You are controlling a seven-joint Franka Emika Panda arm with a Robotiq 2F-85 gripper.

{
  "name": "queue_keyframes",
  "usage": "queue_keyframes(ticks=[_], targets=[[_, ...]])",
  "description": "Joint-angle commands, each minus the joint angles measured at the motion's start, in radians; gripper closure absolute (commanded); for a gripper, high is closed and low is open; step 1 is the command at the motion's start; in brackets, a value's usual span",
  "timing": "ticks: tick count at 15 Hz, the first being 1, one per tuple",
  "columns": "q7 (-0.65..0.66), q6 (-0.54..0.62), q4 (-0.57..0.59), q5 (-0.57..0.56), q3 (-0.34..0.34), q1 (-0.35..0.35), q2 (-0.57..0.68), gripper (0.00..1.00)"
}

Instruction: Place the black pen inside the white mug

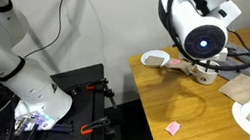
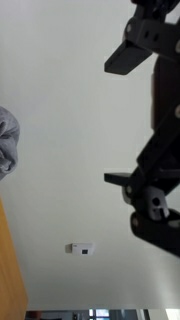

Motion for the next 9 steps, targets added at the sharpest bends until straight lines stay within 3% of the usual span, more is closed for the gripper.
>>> queue_keyframes(ticks=[1,8,9], targets=[[0.021,0.063,-0.148,0.056,-0.026,0.04,-0.172,0.0],[0.065,0.154,-0.247,0.06,-0.019,0.064,-0.326,0.0],[0.031,0.113,-0.204,0.055,-0.025,0.053,-0.263,0.0]])
